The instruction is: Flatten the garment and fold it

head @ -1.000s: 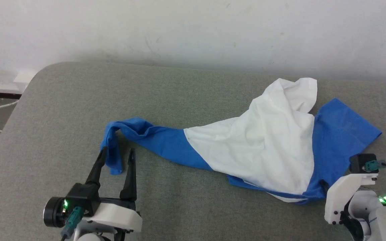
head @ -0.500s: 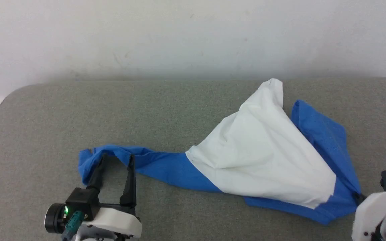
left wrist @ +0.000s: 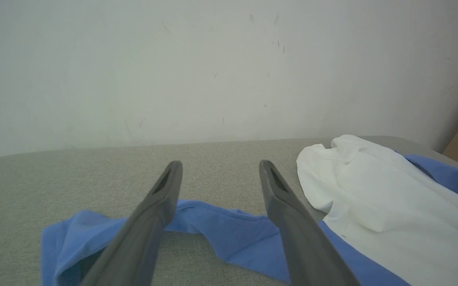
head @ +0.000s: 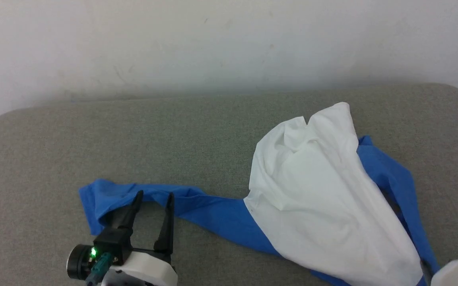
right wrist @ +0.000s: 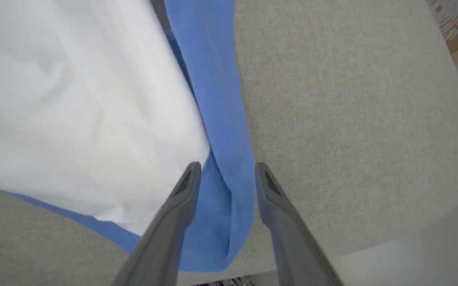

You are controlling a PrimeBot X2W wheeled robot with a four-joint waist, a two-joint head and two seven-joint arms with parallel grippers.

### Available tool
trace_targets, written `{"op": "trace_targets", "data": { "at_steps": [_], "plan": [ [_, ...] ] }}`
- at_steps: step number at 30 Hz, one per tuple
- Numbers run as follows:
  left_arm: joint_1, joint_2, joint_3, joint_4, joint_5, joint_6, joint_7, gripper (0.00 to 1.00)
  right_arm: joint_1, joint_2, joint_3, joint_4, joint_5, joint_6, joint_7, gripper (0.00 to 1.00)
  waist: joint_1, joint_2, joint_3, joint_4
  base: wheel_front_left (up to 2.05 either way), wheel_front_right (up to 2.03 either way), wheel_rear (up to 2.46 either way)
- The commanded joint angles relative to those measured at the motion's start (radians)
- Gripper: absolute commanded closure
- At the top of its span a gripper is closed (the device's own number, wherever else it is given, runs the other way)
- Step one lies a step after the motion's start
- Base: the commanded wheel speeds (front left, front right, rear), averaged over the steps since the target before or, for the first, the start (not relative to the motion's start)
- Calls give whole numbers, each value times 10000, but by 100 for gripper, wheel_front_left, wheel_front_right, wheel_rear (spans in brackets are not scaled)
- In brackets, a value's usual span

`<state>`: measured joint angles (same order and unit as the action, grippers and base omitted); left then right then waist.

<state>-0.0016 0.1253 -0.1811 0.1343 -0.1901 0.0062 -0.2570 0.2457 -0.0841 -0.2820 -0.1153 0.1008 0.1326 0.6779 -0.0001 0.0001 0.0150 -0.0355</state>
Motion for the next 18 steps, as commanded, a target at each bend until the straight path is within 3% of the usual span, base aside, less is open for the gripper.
{"op": "trace_targets", "data": {
  "at_steps": [1,6,11,15,18],
  "plan": [
    [-89,-5,-34,132,69,-92,-47,0,-467,45,78,-115,18,-19,-514,0,1,-1,78,14,0,0,0],
    [-272,259,-195,688,94,-260,721,0,-1548,23,323,-315,-54,-19,-2738,0,1,-1,251,-33,0,0,0],
    [-486,560,457,921,121,648,1927,0,-1998,96,615,-246,-200,-19,-4062,0,1,-1,486,-130,0,0,0],
    [-525,953,873,1001,459,1480,2850,0,-2073,215,787,3,-116,-19,-4451,0,1,-1,769,-182,0,0,0],
    [-565,1162,985,1042,603,1777,3521,0,-2130,264,833,189,-81,-19,-4603,0,1,-1,1025,-176,0,0,0]
  ]
}}
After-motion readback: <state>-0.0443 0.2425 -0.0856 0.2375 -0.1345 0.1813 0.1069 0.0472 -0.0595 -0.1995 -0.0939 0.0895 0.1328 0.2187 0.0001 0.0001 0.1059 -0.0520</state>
